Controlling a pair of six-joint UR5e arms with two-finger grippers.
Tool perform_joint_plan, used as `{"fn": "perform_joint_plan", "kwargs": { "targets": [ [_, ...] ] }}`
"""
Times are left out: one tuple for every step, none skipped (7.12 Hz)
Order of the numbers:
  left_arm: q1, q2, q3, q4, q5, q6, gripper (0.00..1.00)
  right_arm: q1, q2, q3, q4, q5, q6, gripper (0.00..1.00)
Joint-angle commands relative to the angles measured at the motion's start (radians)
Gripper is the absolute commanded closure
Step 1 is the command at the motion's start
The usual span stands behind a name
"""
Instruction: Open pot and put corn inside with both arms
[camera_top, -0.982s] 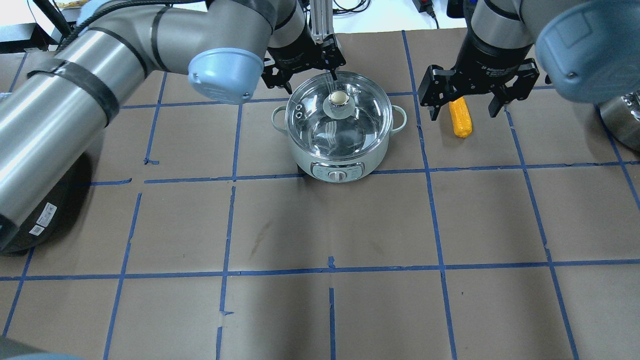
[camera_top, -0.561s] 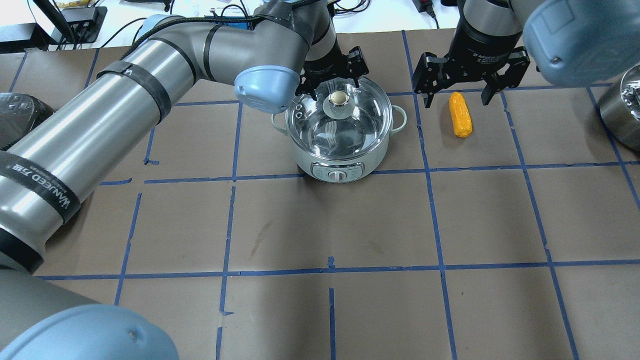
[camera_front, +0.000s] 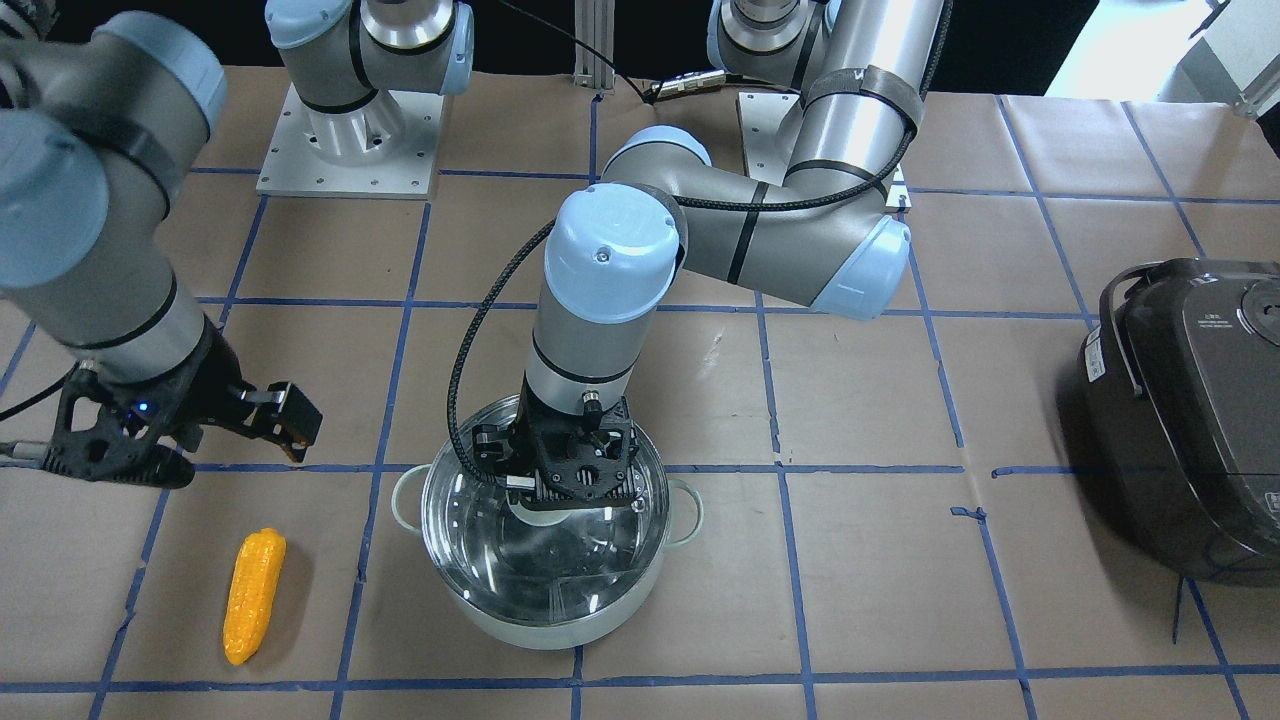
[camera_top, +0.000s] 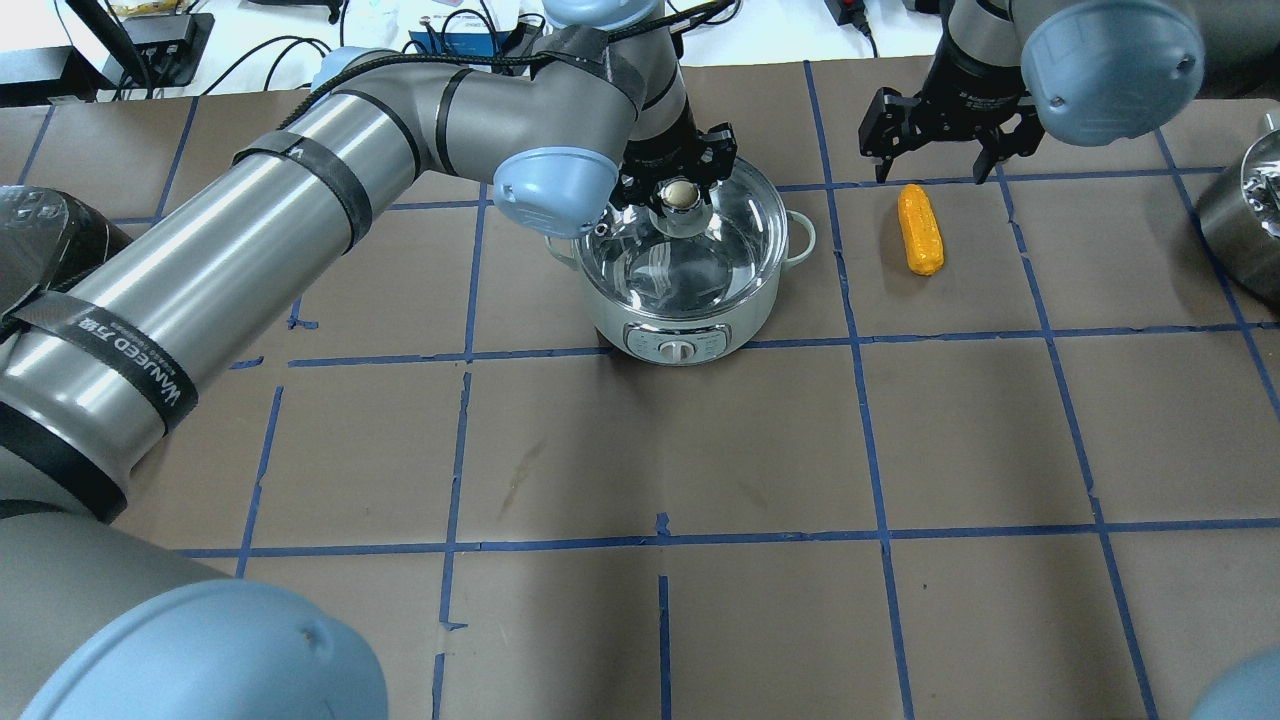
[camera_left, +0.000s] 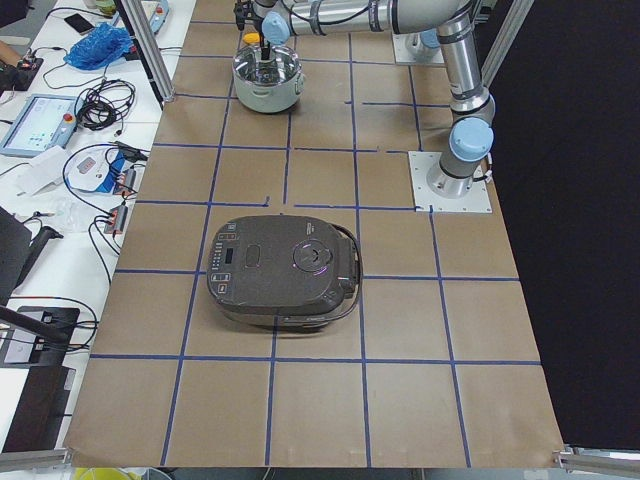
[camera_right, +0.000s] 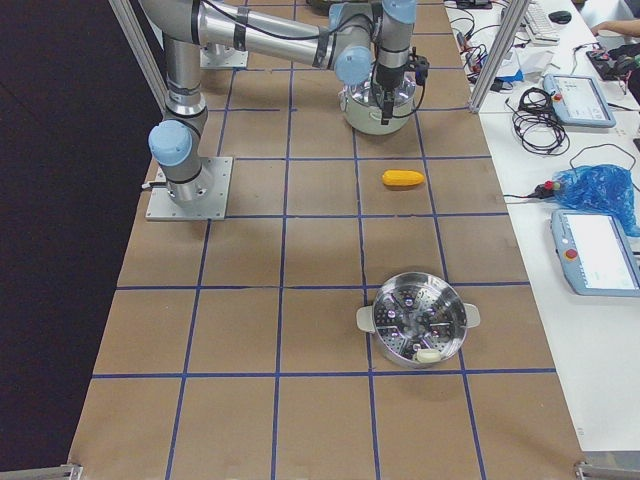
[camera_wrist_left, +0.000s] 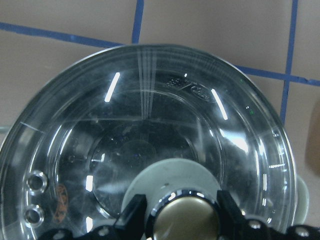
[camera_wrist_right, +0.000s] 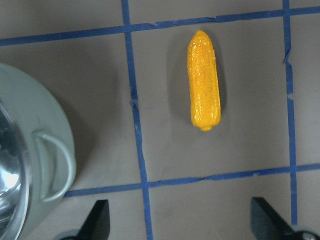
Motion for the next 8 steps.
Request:
{"fn": "perform_joint_plan", "kwargs": {
  "targets": [
    [0.001, 0.044, 0.013, -0.001, 0.004, 0.023, 0.82, -0.070, 0.139, 0.029, -0.146, 0.000, -0.061, 0.05],
    [0.013, 0.095, 0.061, -0.065, 0.006, 0.048, 0.82, -0.087, 0.188, 0.052, -0.220, 0.000, -0.068, 0.06],
    [0.044, 0.139, 0.107, -0.198, 0.006, 0.129, 0.82, -0.087, 0.225, 0.054, -0.249, 0.000, -0.071, 0.06],
    [0.143, 0.162, 0.124, -0.274, 0.004, 0.246, 0.82, -0.087, 0.243, 0.055, -0.253, 0.000, -0.069, 0.06],
    [0.248, 0.172, 0.115, -0.299, 0.004, 0.416, 0.82, -0.087, 0.268, 0.055, -0.254, 0.002, -0.068, 0.07],
    [0.350, 0.173, 0.106, -0.331, 0.004, 0.515, 0.81, -0.087, 0.292, 0.059, -0.254, 0.002, -0.068, 0.08],
    [0.428, 0.172, 0.061, -0.333, 0.004, 0.575, 0.82, -0.087, 0.297, 0.066, -0.253, 0.002, -0.068, 0.27],
    [0.481, 0.167, -0.030, -0.293, 0.004, 0.634, 0.83, -0.087, 0.299, 0.063, -0.248, 0.002, -0.069, 0.80]
  ]
}}
